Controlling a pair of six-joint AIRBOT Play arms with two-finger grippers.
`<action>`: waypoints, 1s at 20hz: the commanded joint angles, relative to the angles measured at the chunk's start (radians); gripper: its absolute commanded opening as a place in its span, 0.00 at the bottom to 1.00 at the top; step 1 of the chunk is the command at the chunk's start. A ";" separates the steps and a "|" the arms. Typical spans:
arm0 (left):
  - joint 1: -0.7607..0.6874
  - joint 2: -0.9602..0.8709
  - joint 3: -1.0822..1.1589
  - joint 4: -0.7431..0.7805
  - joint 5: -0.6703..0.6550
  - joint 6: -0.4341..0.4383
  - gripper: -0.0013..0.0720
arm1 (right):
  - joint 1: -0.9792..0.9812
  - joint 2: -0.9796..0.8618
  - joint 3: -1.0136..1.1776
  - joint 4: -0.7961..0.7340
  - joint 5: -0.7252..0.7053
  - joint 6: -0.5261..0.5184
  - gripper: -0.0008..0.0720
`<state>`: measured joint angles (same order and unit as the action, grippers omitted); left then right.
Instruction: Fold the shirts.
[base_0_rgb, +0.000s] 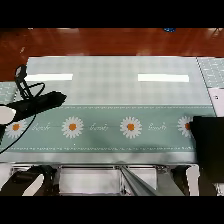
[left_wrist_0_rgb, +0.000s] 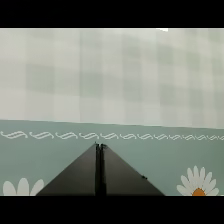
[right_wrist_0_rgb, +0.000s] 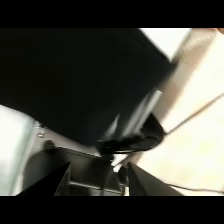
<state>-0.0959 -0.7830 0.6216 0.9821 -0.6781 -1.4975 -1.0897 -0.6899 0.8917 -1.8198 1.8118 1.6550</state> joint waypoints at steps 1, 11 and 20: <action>0.001 -0.050 0.003 0.001 0.039 0.008 0.05 | -0.008 -0.018 -0.022 -0.037 0.005 0.019 0.58; -0.056 -0.293 0.711 0.004 -0.275 0.159 0.05 | 0.821 -0.396 0.457 0.702 -0.512 -0.029 0.04; -0.065 -0.554 0.751 0.354 -0.591 -0.071 0.05 | 1.197 -0.660 0.492 0.259 -0.507 0.106 0.04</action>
<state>-0.1684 -1.2652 1.3598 1.2572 -1.1587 -1.5158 0.0471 -1.3025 1.3750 -1.4742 1.3045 1.7390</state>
